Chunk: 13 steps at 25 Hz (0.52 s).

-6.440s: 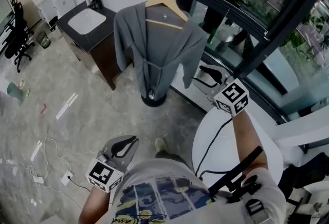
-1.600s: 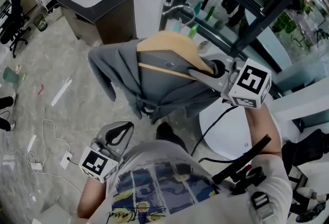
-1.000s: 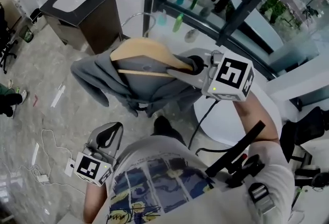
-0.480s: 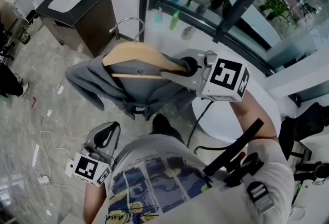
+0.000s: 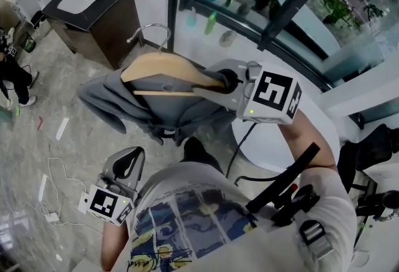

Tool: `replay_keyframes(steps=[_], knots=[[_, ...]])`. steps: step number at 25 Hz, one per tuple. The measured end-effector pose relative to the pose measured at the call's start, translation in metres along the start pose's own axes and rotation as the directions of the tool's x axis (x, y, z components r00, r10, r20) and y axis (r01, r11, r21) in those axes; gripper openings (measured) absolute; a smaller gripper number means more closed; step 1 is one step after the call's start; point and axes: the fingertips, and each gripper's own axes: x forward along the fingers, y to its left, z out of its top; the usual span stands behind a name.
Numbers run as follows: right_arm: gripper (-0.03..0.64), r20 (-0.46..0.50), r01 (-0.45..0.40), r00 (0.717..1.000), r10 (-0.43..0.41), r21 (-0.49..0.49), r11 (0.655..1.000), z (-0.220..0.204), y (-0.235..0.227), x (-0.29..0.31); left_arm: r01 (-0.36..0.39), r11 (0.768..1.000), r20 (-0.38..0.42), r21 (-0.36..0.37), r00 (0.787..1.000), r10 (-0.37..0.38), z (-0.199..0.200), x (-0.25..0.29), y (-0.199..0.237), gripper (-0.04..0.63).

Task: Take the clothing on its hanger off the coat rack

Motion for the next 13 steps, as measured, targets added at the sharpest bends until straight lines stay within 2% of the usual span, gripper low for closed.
replay_keyframes(steps=[13], knots=[[0.008,-0.012,0.009,1.0,-0.009,0.001,1.0,-0.0045,-0.0013,-0.0003,0.008,1.0,-0.01,-0.003,1.0,-0.008,-0.0028,0.0018,-0.0035,0.014]])
